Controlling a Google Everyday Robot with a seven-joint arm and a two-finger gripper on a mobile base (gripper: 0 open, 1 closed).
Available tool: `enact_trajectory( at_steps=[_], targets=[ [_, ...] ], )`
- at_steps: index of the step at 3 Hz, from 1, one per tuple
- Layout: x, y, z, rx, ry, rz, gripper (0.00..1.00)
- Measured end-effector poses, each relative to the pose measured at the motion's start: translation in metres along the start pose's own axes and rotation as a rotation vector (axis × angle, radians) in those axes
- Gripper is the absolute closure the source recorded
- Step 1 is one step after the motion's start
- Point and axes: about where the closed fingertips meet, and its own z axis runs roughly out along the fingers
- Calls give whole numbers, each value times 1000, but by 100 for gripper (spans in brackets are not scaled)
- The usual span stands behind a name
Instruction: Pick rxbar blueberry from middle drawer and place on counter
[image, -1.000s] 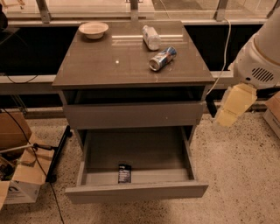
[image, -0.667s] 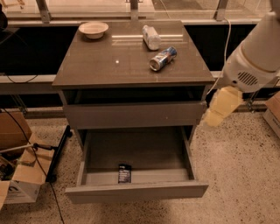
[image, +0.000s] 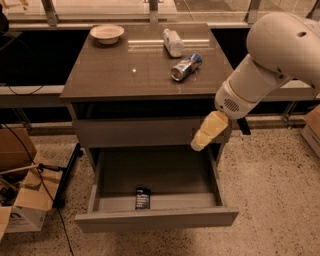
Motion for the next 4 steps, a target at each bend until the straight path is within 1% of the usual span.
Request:
enact_trajectory(
  at_steps=[1, 2, 3, 4],
  targets=[
    [1, -1, 4, -3, 4, 8, 0],
    [3, -6, 30, -3, 7, 116, 0],
    [8, -13, 83, -10, 19, 255, 0],
    [25, -23, 160, -5, 69, 438, 0]
  ],
)
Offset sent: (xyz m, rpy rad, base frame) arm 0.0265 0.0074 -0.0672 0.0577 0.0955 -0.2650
